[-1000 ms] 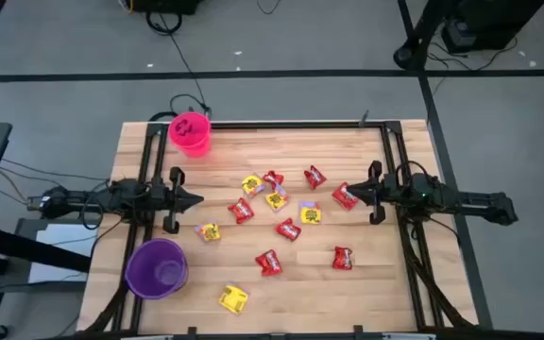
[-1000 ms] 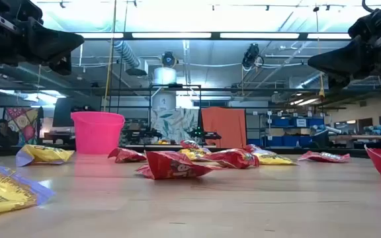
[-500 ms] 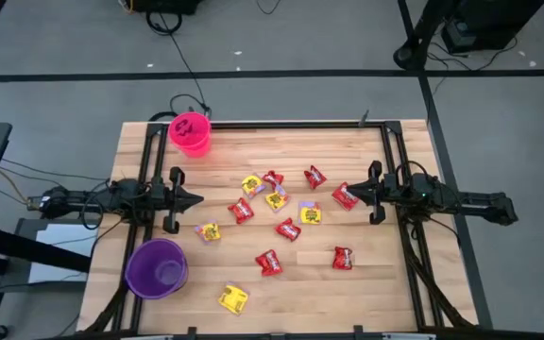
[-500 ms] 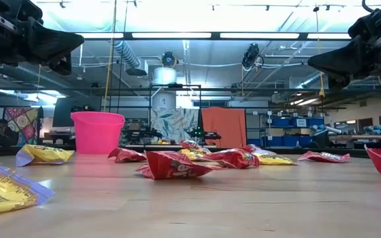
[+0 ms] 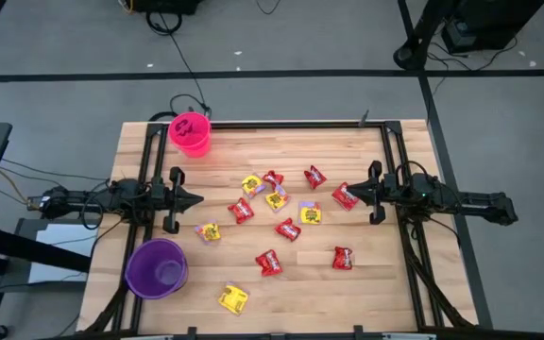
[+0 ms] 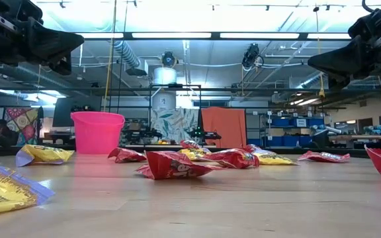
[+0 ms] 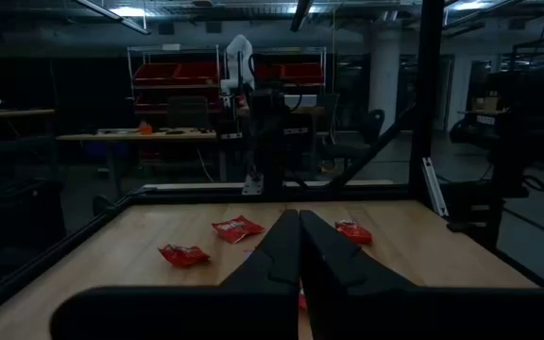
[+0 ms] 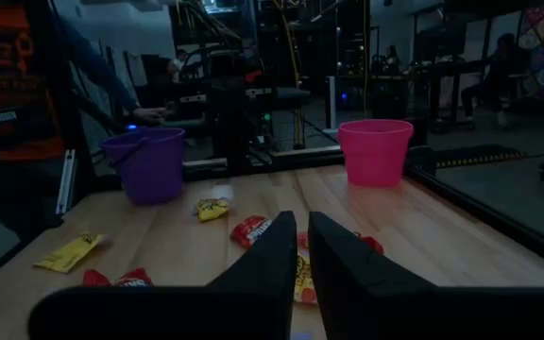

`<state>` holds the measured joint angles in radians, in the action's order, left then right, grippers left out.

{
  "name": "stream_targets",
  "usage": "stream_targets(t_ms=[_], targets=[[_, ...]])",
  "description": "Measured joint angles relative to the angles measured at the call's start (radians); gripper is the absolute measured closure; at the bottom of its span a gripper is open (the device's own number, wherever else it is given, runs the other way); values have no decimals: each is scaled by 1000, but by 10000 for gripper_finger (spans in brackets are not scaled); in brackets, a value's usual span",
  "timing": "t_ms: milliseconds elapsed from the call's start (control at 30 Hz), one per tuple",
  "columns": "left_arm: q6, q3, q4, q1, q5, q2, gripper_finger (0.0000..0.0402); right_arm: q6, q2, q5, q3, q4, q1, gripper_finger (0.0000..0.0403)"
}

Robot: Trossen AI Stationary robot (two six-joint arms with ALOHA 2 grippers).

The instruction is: Sort candy by brand, put in halloween buckets

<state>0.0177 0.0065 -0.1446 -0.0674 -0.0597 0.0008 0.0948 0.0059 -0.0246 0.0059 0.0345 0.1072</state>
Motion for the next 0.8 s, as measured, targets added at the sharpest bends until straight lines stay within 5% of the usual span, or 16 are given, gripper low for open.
stream_targets(t_ms=[800], targets=[[-21, 0, -77, 0, 0, 0, 394, 0, 0, 0, 0, 0, 0, 357]])
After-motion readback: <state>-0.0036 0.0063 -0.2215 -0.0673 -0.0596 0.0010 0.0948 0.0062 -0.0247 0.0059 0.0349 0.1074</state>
